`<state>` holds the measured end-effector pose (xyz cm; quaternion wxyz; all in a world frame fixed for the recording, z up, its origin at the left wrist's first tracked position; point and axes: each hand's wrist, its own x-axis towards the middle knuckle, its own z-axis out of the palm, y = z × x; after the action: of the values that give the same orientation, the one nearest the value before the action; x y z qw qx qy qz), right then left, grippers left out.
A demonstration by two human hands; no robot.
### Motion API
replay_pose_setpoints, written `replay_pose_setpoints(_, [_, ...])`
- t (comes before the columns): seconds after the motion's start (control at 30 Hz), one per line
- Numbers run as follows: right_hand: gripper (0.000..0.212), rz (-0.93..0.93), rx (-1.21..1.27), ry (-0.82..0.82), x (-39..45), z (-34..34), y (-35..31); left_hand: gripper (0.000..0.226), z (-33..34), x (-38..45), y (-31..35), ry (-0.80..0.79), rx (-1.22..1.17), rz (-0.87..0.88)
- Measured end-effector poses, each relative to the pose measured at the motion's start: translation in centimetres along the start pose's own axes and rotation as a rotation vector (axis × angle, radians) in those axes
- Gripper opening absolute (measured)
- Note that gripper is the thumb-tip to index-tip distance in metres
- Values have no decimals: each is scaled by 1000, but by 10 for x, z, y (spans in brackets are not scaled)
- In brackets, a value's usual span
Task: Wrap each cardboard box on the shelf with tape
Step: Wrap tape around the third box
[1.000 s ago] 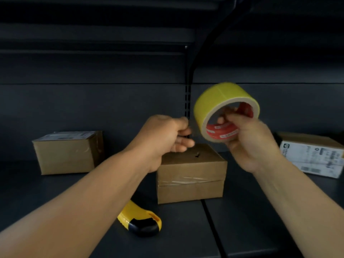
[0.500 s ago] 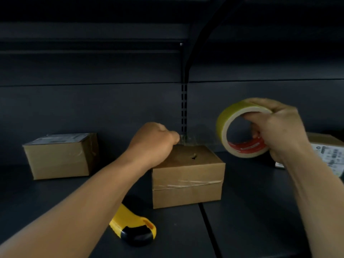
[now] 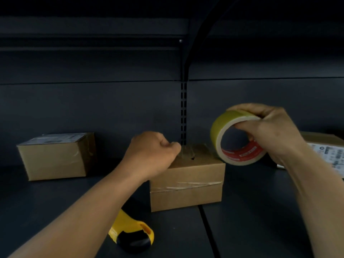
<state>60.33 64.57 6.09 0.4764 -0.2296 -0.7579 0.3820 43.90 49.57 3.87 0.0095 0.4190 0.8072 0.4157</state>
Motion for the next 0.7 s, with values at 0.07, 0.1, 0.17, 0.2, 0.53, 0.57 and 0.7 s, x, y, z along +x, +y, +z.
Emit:
replay_pose_setpoints(0.07, [28, -7, -12, -11, 0, 1, 0, 35, 1, 1, -2, -1, 21, -2])
replay_pose_setpoints(0.1, [28, -7, -16, -22, 0, 1, -1, 36, 2, 2, -3, -1, 41, -2])
replay_pose_setpoints(0.17, [28, -11, -26, -40, 0, 1, -2, 39, 2, 2, -3, -2, 107, 9])
replay_pose_setpoints(0.2, [28, -14, -35, -45, 0, 1, -2, 41, 2, 2, -3, -3, 136, 14])
replay_pose_setpoints(0.53, [30, -30, -128, -104, 5, 4, -7, 41, 5, 5, 7, -62, 479, 38])
replay_pose_setpoints(0.57, [29, -30, -141, -112, 5, 4, -7, 41, 5, 6, 8, -84, 521, 34])
replay_pose_setpoints(0.7, [30, -15, -157, -145, 6, 1, -8, 42, 4, 9, 11, -133, 594, 30])
